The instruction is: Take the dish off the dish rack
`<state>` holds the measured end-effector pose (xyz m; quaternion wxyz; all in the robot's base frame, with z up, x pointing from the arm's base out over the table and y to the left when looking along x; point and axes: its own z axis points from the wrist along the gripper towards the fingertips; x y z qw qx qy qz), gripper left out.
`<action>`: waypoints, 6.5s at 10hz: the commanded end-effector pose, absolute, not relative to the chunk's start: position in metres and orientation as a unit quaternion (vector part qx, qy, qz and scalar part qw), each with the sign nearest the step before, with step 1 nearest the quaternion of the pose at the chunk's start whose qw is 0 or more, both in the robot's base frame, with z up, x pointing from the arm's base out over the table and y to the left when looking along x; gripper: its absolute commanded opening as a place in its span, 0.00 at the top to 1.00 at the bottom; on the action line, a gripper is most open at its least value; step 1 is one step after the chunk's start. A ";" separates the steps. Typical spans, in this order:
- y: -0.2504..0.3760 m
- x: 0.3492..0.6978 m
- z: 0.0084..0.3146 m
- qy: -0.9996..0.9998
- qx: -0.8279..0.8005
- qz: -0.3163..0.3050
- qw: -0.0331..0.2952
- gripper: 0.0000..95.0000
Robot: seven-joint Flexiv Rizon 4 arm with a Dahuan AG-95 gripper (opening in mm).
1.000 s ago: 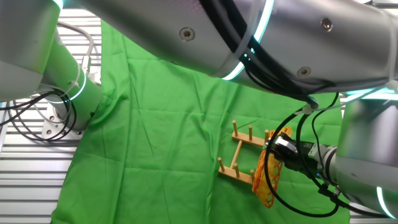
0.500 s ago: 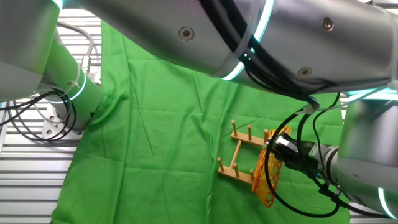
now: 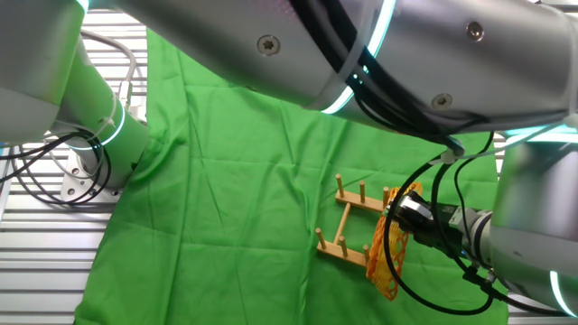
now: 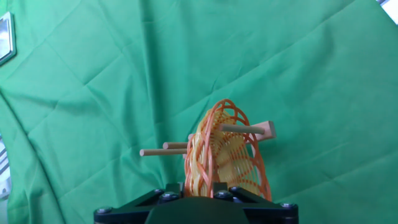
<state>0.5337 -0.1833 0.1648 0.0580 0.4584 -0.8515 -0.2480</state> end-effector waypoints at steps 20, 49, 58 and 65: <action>-0.179 0.532 0.182 -0.860 0.436 -0.258 0.067 1.00; -0.177 0.529 0.213 -0.866 0.418 -0.266 0.068 1.00; -0.174 0.529 0.226 -0.870 0.409 -0.267 0.070 1.00; -0.171 0.531 0.231 -0.876 0.396 -0.266 0.070 1.00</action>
